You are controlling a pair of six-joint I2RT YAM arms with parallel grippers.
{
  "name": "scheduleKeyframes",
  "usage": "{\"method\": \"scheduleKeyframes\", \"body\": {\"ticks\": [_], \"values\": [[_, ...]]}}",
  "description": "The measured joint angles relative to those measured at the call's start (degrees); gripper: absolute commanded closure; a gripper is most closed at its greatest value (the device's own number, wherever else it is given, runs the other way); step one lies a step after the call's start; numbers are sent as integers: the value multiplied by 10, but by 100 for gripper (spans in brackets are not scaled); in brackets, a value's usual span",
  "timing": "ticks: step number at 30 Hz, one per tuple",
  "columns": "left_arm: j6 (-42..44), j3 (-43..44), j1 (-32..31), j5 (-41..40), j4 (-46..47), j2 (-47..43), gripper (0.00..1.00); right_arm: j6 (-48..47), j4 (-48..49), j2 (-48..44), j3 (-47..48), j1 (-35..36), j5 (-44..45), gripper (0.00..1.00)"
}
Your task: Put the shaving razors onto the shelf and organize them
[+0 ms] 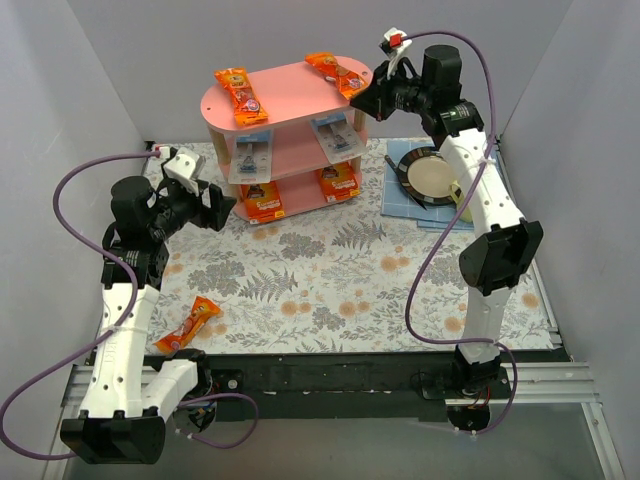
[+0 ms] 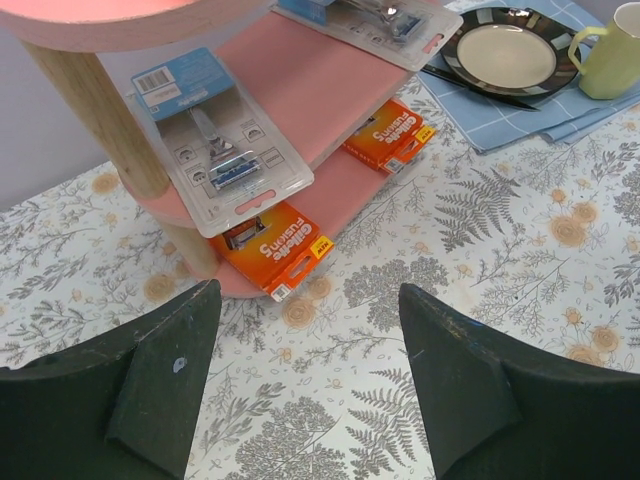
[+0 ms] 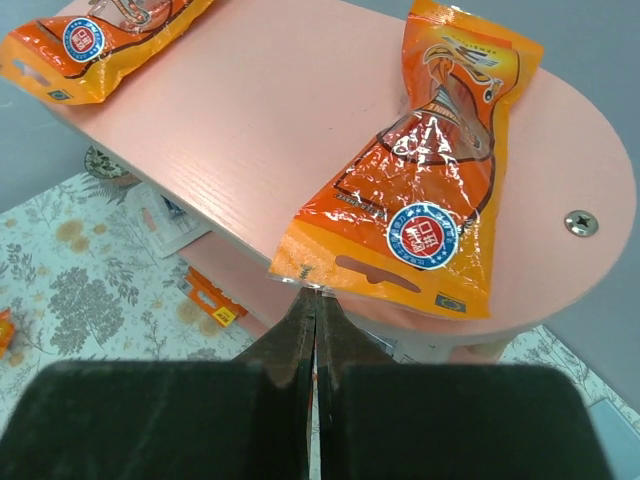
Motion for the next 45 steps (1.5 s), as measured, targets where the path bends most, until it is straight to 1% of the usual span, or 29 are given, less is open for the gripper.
{"method": "scheduleKeyframes", "body": {"ticks": [3,4,7,8,9,10,13,15,16,19,21,23,26,28,30,33,34,36,37,38,40,43,44,45], "values": [[5,0,0,-5,-8,0,28,2,0,1,0,1,-7,99],[7,0,0,-7,-10,0,23,5,2,1,-2,1,-10,99],[14,0,0,-19,-23,0,21,16,10,-10,-27,3,-23,99],[19,0,0,-27,-31,2,21,19,12,-17,-40,3,-26,94],[25,1,0,-34,-44,5,22,23,14,-28,-63,5,-28,84],[41,4,0,-41,-61,11,22,28,13,-41,-87,6,-33,67],[99,4,0,-57,-124,34,21,28,4,-92,-171,12,-43,51],[140,-12,0,-73,-169,40,21,26,0,-132,-230,19,-49,45],[156,-22,0,-83,-196,42,22,25,-3,-153,-263,23,-53,43],[202,-58,0,-116,-263,57,23,23,-6,-217,-356,36,-61,41],[236,-87,0,-141,-293,73,23,22,-9,-248,-399,41,-65,39],[271,-126,5,-174,-322,81,23,22,-11,-271,-429,40,-66,39],[313,-183,23,-219,-346,75,24,22,-14,-292,-450,39,-66,38],[342,-237,34,-250,-350,63,25,22,-14,-301,-458,39,-66,38],[365,-282,37,-276,-356,49,29,22,-13,-305,-462,39,-66,38],[381,-303,37,-299,-355,44,46,22,-14,-305,-462,39,-66,39],[383,-302,37,-301,-350,49,57,22,-13,-305,-462,39,-66,39],[389,-293,37,-298,-347,69,66,23,-13,-305,-462,39,-66,39],[388,-287,37,-294,-346,80,68,23,-13,-304,-462,39,-66,39],[391,-276,37,-288,-346,95,74,23,-13,-303,-462,39,-66,40],[385,-240,37,-269,-351,134,80,24,-13,-300,-462,39,-66,40],[353,-159,37,-239,-361,203,82,25,-14,-297,-462,39,-63,40],[325,-116,37,-224,-367,239,84,25,-14,-297,-462,39,-60,40],[306,-85,37,-214,-371,264,87,25,-14,-298,-462,39,-57,40]]}}
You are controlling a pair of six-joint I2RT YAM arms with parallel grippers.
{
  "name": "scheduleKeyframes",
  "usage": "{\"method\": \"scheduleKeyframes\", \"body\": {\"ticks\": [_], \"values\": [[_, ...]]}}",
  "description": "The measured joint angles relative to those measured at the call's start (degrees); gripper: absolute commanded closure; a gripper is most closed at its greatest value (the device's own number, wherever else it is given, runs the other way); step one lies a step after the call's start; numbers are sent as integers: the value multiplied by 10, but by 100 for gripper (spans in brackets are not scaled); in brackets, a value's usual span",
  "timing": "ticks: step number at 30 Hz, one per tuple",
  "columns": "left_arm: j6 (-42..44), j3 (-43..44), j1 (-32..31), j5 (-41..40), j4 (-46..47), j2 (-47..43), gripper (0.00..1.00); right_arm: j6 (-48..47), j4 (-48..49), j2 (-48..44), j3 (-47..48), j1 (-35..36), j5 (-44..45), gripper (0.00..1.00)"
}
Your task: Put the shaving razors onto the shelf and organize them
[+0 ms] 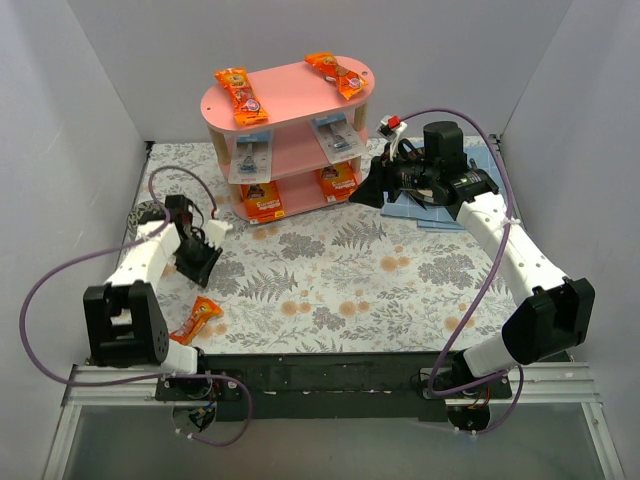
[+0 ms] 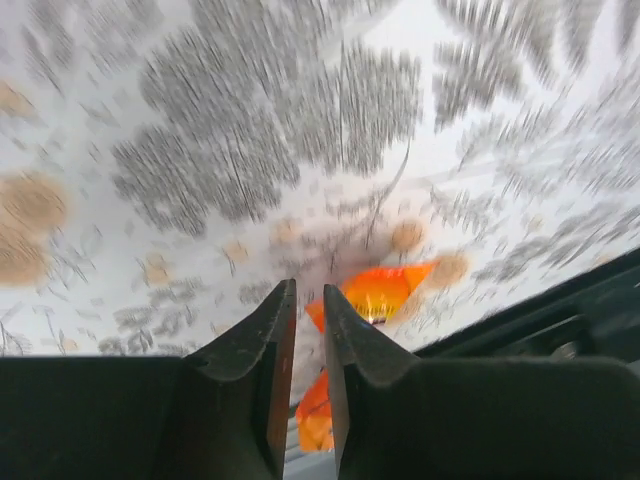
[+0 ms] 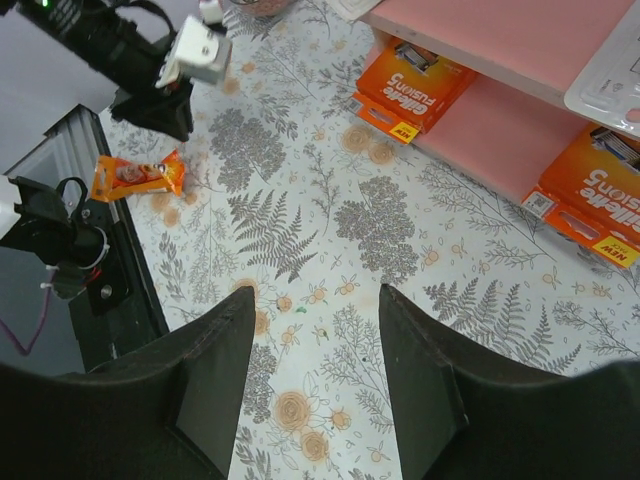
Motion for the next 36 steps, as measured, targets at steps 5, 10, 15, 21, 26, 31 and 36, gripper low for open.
{"method": "scheduleKeyframes", "body": {"ticks": [5,10,15,21,26,31,36], "values": [[-113,121,0,77,2,93,72,0,0,-5,-5,0,17,39],[-127,148,0,92,-36,95,45,-14,-9,-33,-24,-1,28,37],[-63,101,0,56,-76,34,43,-24,-11,-59,-45,0,32,37],[-29,-37,0,11,-60,-35,43,-26,-14,-58,-52,-1,36,37],[-28,-108,0,-1,-28,-33,55,-26,-14,-54,-52,0,36,37],[-36,-112,0,0,-1,-25,82,-25,-13,-44,-52,0,38,38],[-80,-78,0,24,6,30,91,-25,-14,-40,-52,0,49,38]]}}
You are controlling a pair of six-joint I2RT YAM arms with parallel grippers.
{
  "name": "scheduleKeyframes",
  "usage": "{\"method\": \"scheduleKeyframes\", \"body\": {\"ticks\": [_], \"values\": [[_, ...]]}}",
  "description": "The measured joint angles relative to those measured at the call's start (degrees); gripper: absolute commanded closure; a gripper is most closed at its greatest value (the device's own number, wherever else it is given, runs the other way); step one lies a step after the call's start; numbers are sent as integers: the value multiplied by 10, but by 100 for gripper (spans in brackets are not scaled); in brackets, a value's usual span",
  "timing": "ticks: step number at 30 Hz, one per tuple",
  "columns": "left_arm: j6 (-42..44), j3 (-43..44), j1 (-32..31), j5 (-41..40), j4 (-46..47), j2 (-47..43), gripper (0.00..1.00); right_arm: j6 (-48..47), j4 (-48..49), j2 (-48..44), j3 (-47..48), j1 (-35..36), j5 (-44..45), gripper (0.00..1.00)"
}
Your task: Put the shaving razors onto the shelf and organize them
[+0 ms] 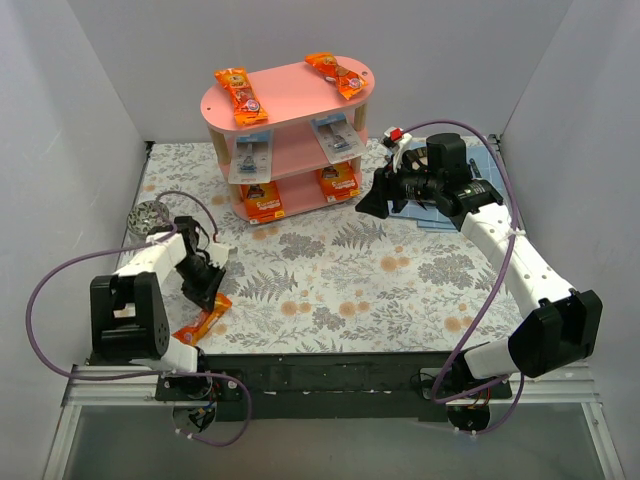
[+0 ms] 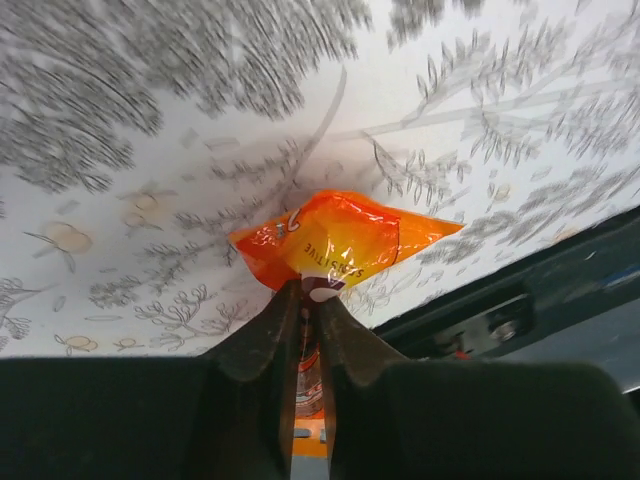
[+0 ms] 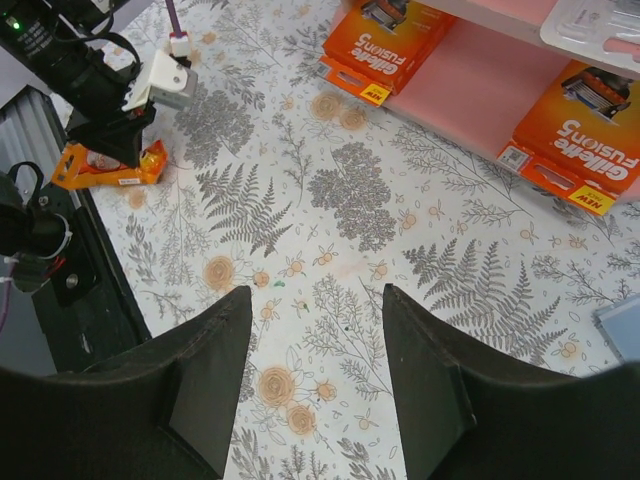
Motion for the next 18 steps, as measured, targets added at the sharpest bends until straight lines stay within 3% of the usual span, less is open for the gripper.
{"method": "scheduleKeyframes", "body": {"ticks": [9,15,17,18], "values": [[-158,151,0,61,43,92,96,2,-3,1,0,0,31,39],[-315,171,14,94,79,125,99,6,-8,12,0,25,80,39],[-373,170,38,120,82,137,97,7,-13,15,0,52,106,39],[-402,167,56,139,84,144,88,7,-16,18,0,75,120,39]]}}
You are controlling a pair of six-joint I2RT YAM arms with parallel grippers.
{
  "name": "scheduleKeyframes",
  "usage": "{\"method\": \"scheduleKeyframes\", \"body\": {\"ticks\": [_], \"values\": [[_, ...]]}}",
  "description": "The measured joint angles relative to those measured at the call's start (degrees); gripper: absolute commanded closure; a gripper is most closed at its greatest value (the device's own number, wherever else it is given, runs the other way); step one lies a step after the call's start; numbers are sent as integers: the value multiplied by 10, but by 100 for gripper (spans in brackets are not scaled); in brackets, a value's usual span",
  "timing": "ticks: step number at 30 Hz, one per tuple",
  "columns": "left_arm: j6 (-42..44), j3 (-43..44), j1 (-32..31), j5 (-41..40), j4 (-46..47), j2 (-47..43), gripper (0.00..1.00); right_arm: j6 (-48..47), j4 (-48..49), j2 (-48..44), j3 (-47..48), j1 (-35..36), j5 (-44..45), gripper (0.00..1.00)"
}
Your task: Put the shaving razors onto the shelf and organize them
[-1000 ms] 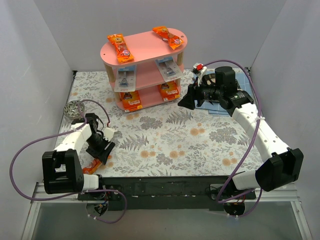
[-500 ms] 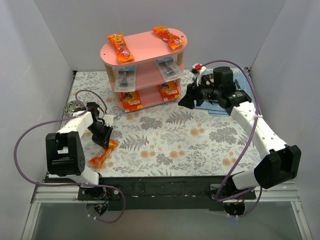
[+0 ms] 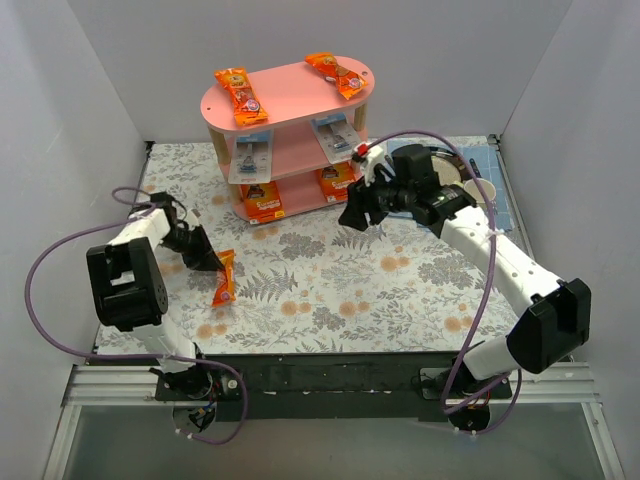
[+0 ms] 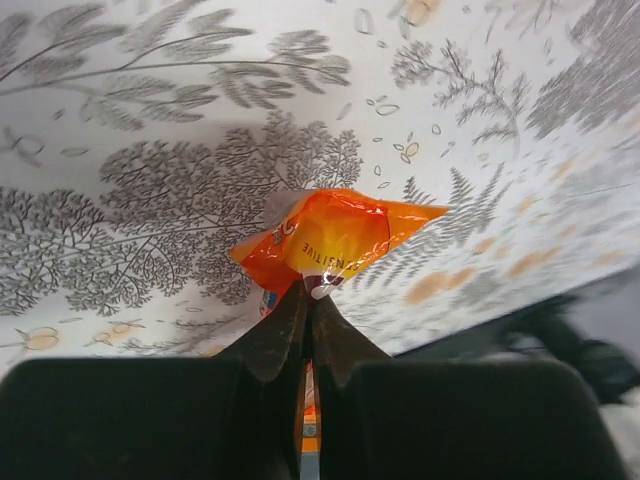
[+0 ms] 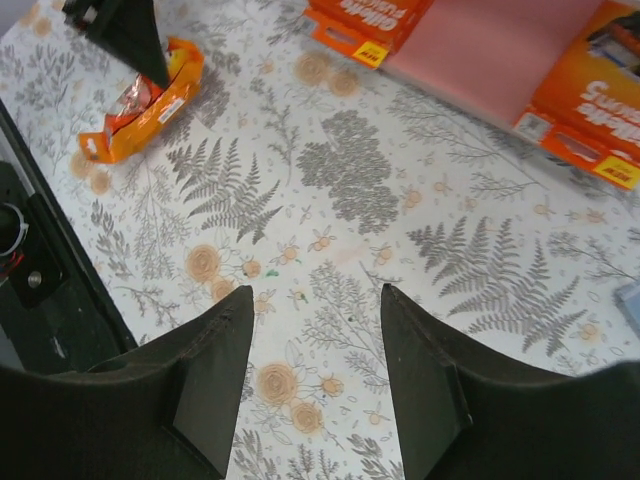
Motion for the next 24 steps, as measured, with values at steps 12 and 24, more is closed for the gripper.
{"method": "scheduleKeyframes", "body": {"ticks": [12,24], "values": [[-139,-96,176,245,11,5,49,22,-3,99,2,141,47,20],[-44,-64,173,207,-32,-135,49,115,40,277,92,221,-26,15]]}}
